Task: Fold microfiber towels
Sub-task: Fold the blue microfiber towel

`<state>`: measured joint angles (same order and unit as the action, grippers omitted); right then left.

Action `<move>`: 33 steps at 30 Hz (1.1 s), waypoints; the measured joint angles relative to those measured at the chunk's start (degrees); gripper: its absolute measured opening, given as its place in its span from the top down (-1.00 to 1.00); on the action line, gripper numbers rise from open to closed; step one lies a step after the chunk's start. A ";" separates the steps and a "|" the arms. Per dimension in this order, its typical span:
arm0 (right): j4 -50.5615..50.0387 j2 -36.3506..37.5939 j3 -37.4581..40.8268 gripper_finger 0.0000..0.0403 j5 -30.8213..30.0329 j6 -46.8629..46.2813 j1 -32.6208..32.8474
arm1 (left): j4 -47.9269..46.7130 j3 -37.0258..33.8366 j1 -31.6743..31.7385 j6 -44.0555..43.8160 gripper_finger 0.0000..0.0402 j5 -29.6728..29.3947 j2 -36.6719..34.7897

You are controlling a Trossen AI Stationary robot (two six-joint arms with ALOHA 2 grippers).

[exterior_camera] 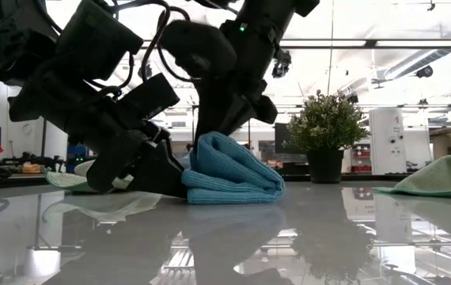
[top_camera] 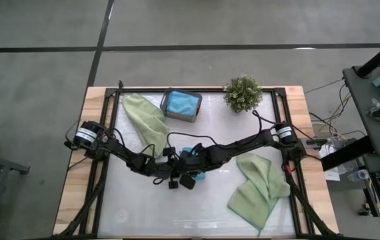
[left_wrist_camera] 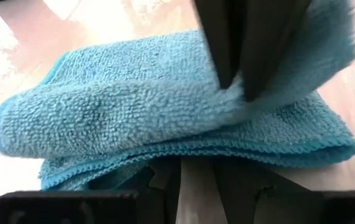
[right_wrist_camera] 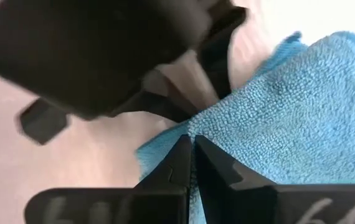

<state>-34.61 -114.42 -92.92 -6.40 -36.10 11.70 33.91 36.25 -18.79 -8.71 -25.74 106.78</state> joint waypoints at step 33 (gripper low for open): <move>3.41 -0.58 -0.36 0.16 3.52 6.67 -0.13 | -24.35 -0.07 -0.79 -2.43 0.42 4.99 -17.35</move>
<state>-31.20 -115.00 -93.29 -2.88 -29.43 11.57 9.57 36.18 -19.57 -11.14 -20.74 89.43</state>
